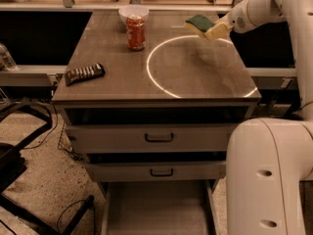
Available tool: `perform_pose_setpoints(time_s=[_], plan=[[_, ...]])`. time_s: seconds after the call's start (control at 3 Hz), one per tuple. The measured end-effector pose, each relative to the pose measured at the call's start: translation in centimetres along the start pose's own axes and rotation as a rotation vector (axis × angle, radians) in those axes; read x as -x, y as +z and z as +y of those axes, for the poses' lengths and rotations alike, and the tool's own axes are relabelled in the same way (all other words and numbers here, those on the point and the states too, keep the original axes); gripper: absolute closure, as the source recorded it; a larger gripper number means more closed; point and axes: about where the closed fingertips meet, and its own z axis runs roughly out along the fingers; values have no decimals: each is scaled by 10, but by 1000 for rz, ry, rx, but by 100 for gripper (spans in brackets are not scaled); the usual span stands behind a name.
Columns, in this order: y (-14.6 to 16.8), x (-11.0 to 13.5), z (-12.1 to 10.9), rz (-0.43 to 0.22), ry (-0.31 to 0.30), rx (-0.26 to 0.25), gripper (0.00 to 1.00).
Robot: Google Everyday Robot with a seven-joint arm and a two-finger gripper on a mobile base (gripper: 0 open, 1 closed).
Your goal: Place sponge into bottom drawer
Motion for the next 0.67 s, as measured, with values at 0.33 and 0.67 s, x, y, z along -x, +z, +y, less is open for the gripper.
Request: perform_pose_setpoints(time_s=[0.33,0.67], plan=[[0,0,0,0,0,0,100],[-28,5,-6,12,-9,-32,100]])
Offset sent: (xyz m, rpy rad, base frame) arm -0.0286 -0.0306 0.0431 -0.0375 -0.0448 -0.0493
